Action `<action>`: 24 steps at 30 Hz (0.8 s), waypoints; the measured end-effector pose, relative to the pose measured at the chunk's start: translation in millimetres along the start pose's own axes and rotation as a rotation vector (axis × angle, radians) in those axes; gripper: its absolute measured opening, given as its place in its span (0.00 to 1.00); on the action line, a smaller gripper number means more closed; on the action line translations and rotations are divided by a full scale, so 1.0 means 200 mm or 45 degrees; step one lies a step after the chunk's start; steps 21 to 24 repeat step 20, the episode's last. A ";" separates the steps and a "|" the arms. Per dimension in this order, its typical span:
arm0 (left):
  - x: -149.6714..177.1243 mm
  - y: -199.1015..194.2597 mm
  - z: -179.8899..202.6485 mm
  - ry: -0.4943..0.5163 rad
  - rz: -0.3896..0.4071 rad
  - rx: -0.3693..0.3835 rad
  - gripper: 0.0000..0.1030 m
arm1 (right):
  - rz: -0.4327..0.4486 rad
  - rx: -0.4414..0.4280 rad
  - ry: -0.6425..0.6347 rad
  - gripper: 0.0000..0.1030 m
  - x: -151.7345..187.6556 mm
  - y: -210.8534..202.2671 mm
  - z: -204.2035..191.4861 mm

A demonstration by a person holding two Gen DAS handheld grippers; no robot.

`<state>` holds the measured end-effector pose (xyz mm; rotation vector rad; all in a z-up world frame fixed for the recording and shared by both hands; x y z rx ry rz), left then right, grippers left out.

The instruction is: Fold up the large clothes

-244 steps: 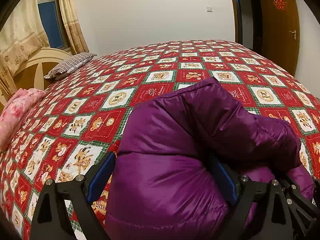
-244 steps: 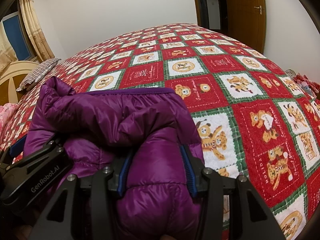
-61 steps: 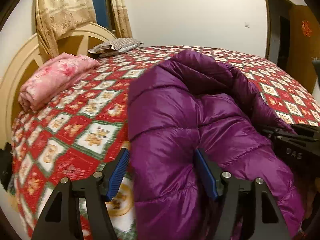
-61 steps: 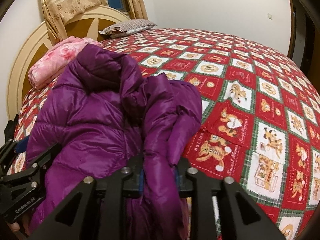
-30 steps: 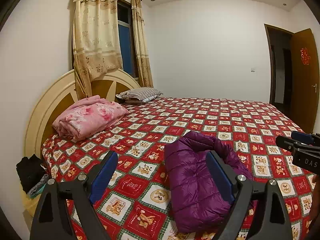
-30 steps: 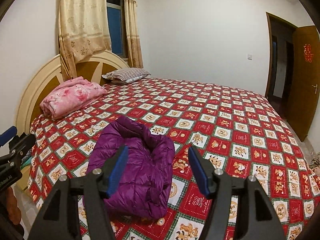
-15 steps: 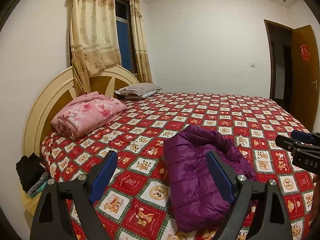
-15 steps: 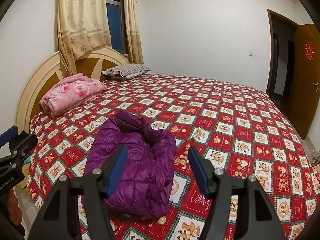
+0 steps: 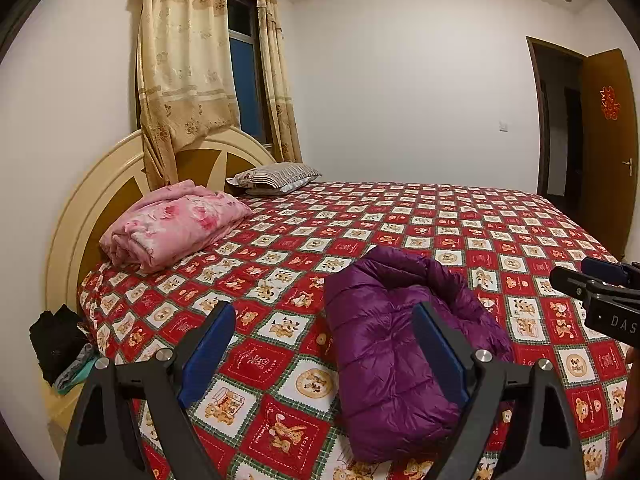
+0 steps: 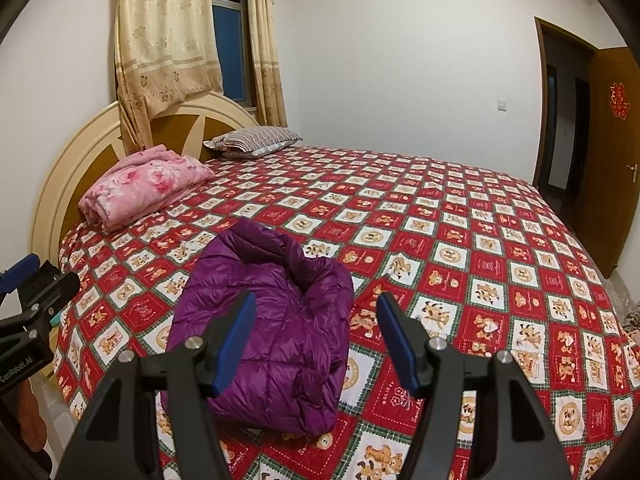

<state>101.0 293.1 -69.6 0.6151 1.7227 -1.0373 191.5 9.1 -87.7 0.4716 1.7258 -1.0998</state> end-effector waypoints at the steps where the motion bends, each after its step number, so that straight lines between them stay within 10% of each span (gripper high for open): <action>1: 0.00 0.00 0.00 0.001 -0.001 0.001 0.87 | 0.000 0.000 0.000 0.64 0.00 0.00 0.00; 24: 0.03 0.05 0.00 0.006 -0.046 -0.004 0.87 | -0.001 -0.003 -0.002 0.64 0.00 0.00 0.00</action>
Point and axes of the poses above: each gripper's, at about its wrist camera, not at the fingertips, and y roughly the way its jaws point, z to its right, x to its underside, the point moved 7 cm from there along y, roughly the way its jaws point, and after that the axes turned 13 degrees about -x, right-handed, at the moved point
